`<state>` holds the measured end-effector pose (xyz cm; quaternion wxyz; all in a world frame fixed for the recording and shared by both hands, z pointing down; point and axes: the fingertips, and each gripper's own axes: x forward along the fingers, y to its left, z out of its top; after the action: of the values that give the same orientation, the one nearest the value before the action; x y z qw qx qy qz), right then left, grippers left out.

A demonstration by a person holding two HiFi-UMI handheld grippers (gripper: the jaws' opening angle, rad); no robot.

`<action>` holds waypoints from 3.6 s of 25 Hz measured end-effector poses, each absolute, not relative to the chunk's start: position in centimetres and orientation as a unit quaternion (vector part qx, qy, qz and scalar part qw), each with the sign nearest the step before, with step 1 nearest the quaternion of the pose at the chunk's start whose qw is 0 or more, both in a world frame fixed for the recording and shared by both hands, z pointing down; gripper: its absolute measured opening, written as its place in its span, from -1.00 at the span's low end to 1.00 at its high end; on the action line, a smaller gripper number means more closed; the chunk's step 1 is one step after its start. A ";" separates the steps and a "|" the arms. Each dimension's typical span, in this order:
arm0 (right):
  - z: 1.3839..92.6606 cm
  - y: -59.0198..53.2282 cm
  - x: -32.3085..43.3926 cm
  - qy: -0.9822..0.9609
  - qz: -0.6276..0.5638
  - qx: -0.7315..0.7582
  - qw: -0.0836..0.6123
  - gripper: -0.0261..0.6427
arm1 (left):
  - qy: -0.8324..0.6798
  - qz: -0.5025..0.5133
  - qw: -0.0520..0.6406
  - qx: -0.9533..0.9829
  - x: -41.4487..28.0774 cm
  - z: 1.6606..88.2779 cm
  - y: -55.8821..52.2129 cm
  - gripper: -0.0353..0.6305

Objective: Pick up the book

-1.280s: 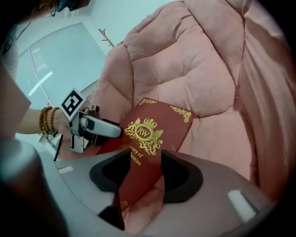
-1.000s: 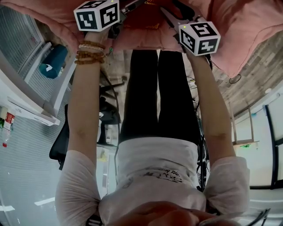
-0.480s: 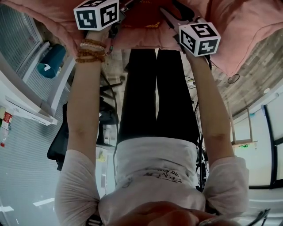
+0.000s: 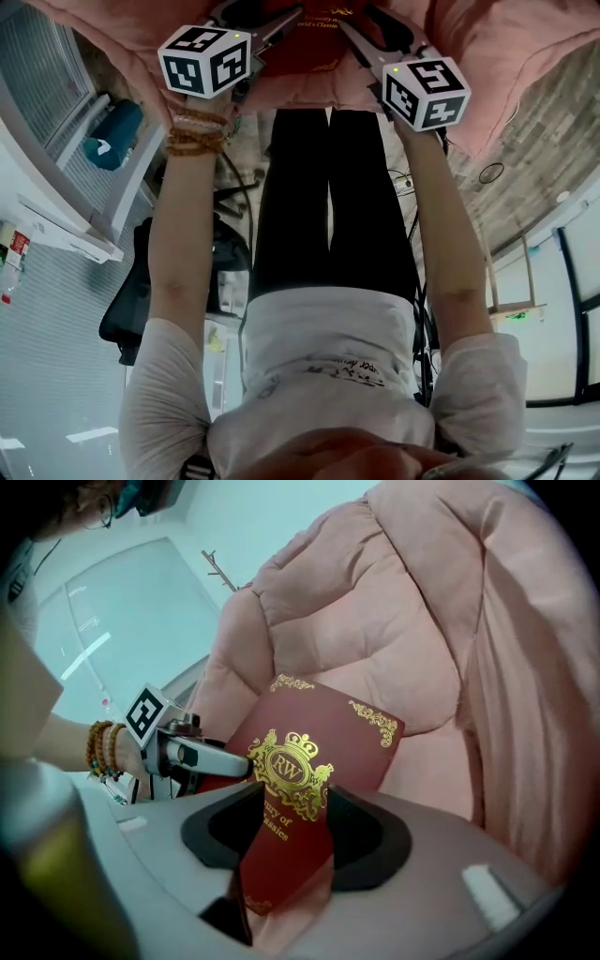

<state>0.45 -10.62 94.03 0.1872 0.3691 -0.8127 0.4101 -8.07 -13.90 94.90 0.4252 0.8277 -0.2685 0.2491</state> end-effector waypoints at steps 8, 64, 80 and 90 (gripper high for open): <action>92.4 -10.2 1.6 -0.808 0.405 0.383 0.193 -0.25 | -0.263 0.209 0.455 0.825 -8.8 92.9 -13.2 -0.10; 32.5 -7.0 4.3 -0.893 0.196 0.403 0.044 -0.29 | -0.258 -0.041 0.375 0.889 -7.6 34.0 -9.0 -0.12; 21.7 -2.3 4.7 -0.907 0.107 0.408 0.015 -0.29 | -0.242 -0.088 0.366 0.894 -7.0 24.1 -4.7 -0.12; 20.5 -2.0 4.5 -0.909 0.080 0.408 0.017 -0.31 | -0.244 -0.097 0.361 0.895 -7.2 22.8 -4.4 -0.12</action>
<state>4.50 -1.99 20.51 0.0167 0.4079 -0.9093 0.0805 -7.25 -4.35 22.78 0.3612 0.8949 -0.2436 -0.0966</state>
